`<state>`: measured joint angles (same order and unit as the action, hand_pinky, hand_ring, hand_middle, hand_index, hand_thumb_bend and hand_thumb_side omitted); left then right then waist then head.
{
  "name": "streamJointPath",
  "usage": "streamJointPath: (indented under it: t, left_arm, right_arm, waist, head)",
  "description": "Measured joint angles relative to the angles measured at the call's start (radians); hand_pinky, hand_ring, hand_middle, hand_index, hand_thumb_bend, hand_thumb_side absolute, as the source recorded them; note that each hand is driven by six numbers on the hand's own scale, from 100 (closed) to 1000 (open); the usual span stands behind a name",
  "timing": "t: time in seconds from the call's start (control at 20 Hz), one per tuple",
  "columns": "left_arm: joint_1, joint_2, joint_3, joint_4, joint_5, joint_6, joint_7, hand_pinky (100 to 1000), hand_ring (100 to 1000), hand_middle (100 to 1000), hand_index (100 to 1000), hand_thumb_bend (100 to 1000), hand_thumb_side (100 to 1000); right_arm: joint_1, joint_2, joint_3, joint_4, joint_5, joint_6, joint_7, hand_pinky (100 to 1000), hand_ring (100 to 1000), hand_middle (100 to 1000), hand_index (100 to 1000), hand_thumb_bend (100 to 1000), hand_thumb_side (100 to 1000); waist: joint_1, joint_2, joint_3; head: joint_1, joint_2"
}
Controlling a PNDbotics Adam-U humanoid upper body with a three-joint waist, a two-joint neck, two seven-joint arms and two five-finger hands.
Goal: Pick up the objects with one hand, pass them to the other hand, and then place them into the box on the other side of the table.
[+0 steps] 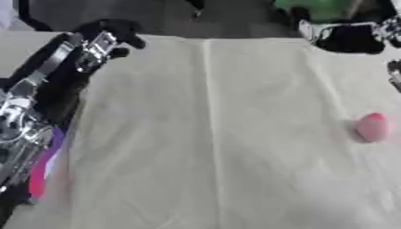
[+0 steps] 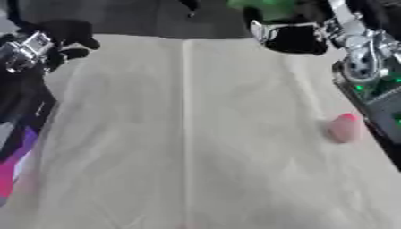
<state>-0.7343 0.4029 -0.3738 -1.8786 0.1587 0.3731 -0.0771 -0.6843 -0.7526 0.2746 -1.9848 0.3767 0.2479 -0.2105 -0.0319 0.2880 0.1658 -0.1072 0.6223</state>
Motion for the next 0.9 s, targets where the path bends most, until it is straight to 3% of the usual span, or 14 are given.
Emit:
streamJointPath:
  t: [0.45, 0.6, 0.9]
  left_arm:
    - [-0.03, -0.055, -0.041, 0.004, -0.059, 0.011, -0.104, 936, 1000, 683, 849, 243, 795]
    - [-0.041, -0.072, -0.056, 0.008, -0.098, 0.005, -0.133, 944, 1000, 683, 848, 309, 726]
    - [-0.049, -0.096, -0.075, 0.018, -0.189, 0.001, -0.165, 960, 1000, 687, 846, 404, 709]
  right_arm:
    - [0.001, 0.08, 0.072, 0.0, 0.143, -0.143, 0.044, 918, 743, 529, 548, 100, 100]
    - [0.0, 0.106, 0.083, 0.0, 0.189, -0.189, 0.05, 918, 740, 527, 546, 100, 100]
    - [0.01, 0.141, 0.09, 0.0, 0.283, -0.283, 0.036, 914, 733, 525, 543, 100, 100]
  waist:
    - [-0.002, 0.0, -0.008]
    - [-0.002, 0.0, -0.01]
    - [-0.003, 0.0, -0.01]
  head:
    - [0.059, -0.001]
    - [0.07, -0.001]
    - [0.08, -0.001]
